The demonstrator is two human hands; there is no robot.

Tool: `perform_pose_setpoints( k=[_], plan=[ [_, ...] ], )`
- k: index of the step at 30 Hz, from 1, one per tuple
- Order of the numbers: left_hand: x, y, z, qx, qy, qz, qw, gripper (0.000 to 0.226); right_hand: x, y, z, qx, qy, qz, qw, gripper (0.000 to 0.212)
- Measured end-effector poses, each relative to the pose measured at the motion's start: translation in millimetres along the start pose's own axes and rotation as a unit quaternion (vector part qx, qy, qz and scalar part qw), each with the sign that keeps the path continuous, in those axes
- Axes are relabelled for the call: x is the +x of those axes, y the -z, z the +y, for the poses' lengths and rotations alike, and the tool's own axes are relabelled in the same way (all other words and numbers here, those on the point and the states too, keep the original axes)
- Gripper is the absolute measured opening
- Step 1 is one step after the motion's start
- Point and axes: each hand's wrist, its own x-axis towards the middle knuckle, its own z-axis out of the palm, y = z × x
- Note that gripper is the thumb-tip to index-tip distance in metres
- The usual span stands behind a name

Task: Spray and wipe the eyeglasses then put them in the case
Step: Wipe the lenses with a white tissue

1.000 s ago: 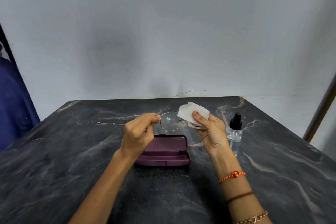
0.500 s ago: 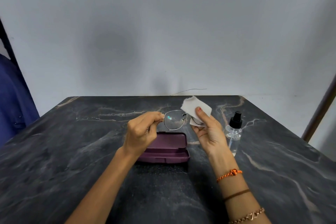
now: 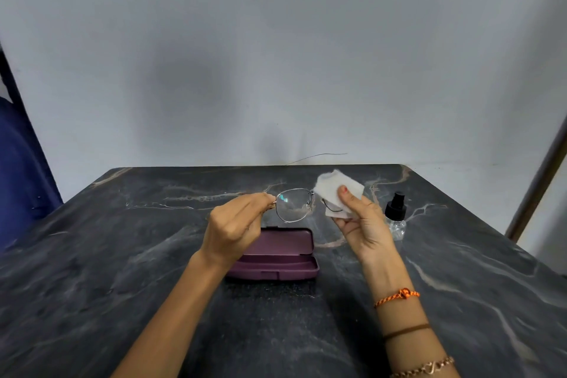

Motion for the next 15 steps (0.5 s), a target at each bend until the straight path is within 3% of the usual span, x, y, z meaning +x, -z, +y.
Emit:
perform_pose_setpoints(
  k=[1,4,10,13,15],
  plan=[
    [0.3,-0.7,1.1,0.003,-0.016,0.0,1.0,0.014,-1.2,-1.7,0.7,0.034,-0.004,0.005,0.999,0.007],
    [0.7,-2.2,3.6,0.005,-0.048,-0.007,0.999,0.018,1.0,0.1,4.8,0.085,-0.002,0.012,0.996,0.02],
    [1.1,-0.1,2.9,0.017,-0.092,-0.051,0.994,0.023,-0.8,5.7,-0.3,-0.009,0.009,-0.001,1.0,0.013],
    [2.1,-0.4,4.4,0.027,-0.101,-0.057,0.993,0.021,-1.5,3.5,2.6,0.009,0.025,0.007,1.0,0.008],
    [2.8,-1.0,4.7,0.035,-0.114,-0.05,0.992,0.028,-0.7,0.7,6.2,0.022,0.033,0.014,0.999,0.02]
  ],
)
